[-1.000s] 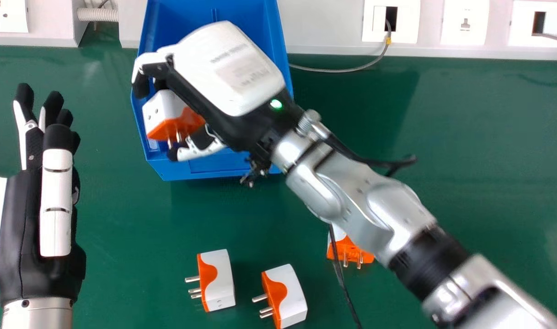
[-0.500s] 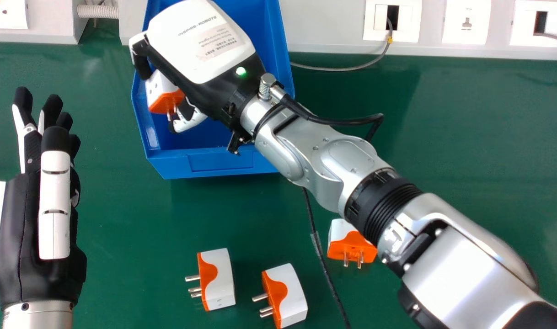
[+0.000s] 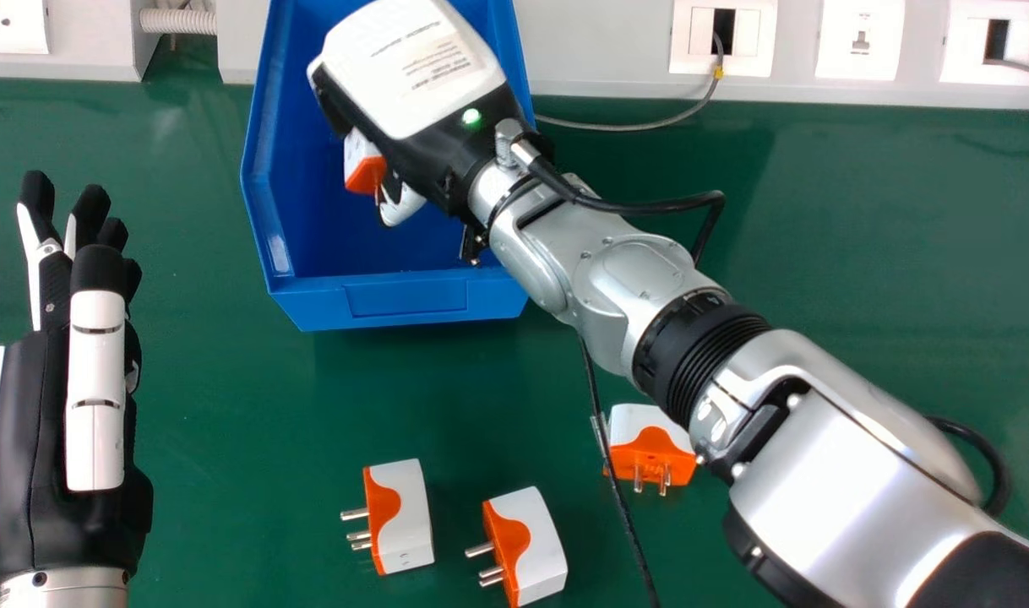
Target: Pick all objects and put in blue box
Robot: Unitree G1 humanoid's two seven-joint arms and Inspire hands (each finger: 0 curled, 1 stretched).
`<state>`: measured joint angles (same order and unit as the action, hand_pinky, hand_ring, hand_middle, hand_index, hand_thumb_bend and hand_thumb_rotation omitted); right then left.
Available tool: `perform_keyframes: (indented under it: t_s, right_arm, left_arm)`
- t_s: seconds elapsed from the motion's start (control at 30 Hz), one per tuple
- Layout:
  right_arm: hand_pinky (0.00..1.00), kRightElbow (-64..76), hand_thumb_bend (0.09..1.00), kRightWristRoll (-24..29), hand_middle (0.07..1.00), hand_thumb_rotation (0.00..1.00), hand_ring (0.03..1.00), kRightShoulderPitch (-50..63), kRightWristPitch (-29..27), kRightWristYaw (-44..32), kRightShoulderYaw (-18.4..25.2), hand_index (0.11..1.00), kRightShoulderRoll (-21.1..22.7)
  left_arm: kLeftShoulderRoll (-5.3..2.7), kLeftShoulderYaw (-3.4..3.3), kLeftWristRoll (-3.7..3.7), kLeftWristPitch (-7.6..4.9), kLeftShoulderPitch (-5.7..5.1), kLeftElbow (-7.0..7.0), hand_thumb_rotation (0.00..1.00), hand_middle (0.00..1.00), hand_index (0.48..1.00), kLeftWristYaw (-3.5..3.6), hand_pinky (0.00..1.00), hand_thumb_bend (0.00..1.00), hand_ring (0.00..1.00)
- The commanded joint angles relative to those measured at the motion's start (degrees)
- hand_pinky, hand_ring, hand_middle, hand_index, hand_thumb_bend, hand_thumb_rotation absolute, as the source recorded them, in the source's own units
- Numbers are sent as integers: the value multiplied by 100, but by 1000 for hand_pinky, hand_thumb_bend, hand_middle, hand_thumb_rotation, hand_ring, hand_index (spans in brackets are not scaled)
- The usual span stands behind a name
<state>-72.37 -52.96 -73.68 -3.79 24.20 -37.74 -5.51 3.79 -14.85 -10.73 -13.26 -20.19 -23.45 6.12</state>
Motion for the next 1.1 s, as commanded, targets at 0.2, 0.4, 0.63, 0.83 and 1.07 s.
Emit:
perform_keyframes:
  t_s: [0.2, 0.4, 0.63, 0.83, 1.07]
  right_arm:
    - [279, 27, 489, 35, 516, 0, 406, -252, 281, -97, -190, 543, -112]
    - [282, 19, 489, 323, 510, 0, 402, -216, 342, -359, -57, 549, -207]
    - [450, 59, 591, 459, 710, 0, 607, -90, 567, -595, -38, 657, -238]
    - [715, 49, 571, 351, 902, 24, 826, -67, 519, -536, -199, 866, -148]
    - [794, 148, 680, 418, 981, 170, 915, -121, 555, -620, -172, 927, -92]
  left_arm:
    - [-54, 85, 150, -209, -70, -201, 969, 1000, 1000, -46, 1000, 574, 1000]
    - [-90, 119, 93, -264, -118, -226, 977, 1000, 1000, -29, 1000, 543, 1000]
    - [-59, 109, 178, -333, -120, -152, 973, 1000, 1000, -31, 1000, 566, 1000]
    - [-54, 130, 128, -292, -85, -151, 949, 1000, 1000, -19, 1000, 578, 1000]
    - [-80, 156, 253, -248, -73, -170, 960, 1000, 1000, -115, 1000, 589, 1000]
